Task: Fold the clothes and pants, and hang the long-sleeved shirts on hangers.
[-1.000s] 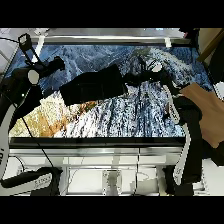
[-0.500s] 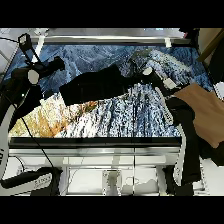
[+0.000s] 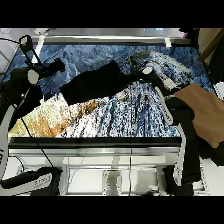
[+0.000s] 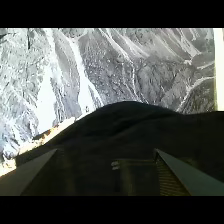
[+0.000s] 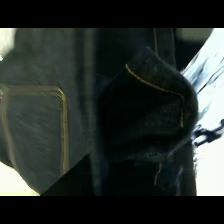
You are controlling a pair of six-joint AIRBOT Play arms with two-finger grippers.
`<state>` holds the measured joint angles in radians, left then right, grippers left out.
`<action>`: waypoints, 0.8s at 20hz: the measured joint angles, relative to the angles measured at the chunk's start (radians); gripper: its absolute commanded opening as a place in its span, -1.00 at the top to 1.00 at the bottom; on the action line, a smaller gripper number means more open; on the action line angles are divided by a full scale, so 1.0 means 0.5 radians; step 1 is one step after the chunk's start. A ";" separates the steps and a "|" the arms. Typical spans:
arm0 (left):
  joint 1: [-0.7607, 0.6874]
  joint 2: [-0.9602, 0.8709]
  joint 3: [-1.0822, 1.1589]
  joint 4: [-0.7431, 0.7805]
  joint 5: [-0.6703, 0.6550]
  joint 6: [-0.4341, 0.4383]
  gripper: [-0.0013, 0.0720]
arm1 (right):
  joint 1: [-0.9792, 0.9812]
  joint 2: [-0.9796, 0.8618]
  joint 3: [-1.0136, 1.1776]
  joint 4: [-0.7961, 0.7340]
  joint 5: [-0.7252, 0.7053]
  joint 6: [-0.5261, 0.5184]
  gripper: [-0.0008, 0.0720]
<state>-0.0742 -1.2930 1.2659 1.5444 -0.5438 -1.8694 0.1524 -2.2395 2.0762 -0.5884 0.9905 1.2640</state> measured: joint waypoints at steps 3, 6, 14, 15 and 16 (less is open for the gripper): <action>0.000 0.066 0.000 0.000 -0.005 0.000 -0.68 | -0.195 0.130 0.009 0.005 0.085 0.000 0.95; 0.000 0.163 0.000 0.000 -0.005 0.001 -0.68 | -0.454 0.330 0.012 -0.027 0.220 0.001 0.95; -0.039 0.319 0.000 -0.001 -0.007 0.000 -0.68 | -1.270 1.031 0.013 -0.376 0.779 0.143 0.95; -0.053 0.326 0.000 -0.001 -0.008 0.000 -0.68 | -1.360 1.102 0.011 -0.431 0.883 0.161 0.95; -0.071 0.330 0.000 -0.001 -0.008 0.000 -0.68 | -1.442 1.173 -0.001 -0.475 0.992 0.176 0.95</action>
<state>-0.1097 -1.1278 1.2659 1.5440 -0.5476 -1.8694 -0.5686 -1.6531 2.0758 -0.8261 1.4864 1.3521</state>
